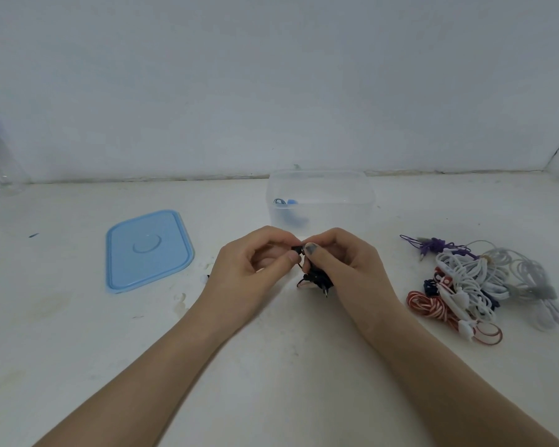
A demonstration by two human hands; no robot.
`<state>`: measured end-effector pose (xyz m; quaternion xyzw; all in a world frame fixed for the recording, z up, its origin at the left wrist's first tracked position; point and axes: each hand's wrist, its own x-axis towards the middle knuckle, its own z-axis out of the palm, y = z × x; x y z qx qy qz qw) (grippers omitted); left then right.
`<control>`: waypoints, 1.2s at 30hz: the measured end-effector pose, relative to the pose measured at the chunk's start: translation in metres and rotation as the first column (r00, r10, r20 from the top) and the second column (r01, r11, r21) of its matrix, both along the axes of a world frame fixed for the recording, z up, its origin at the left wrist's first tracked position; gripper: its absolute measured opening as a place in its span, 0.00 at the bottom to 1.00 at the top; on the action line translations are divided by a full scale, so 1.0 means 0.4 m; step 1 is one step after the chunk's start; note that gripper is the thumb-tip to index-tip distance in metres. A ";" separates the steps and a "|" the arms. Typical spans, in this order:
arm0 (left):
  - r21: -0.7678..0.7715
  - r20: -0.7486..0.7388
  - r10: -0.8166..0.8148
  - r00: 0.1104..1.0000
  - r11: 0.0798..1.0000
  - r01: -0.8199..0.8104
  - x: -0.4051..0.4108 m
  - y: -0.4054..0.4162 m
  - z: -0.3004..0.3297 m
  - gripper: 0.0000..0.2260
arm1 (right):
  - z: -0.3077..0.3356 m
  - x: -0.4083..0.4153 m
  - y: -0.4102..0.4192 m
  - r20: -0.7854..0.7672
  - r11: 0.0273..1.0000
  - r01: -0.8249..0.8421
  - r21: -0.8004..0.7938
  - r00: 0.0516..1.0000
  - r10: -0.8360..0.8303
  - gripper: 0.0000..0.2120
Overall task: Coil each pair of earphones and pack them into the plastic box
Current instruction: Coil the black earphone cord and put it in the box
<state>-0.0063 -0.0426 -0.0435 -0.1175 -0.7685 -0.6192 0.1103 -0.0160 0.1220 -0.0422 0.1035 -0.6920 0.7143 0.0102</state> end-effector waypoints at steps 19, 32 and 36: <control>0.172 0.080 -0.125 0.989 0.979 0.110 -0.004 -0.014 0.005 0.05 | 0.005 -0.013 0.015 0.084 0.991 -0.100 -0.092 0.991 0.108 0.08; 0.154 0.059 -0.117 0.991 0.982 0.107 -0.001 -0.004 0.012 0.02 | 0.007 -0.011 0.013 0.094 0.986 -0.127 -0.109 0.986 0.137 0.07; 0.084 -0.026 -0.066 0.997 0.994 0.068 0.005 0.006 0.008 0.01 | 0.008 -0.008 0.012 0.092 0.984 -0.114 -0.140 0.988 0.127 0.06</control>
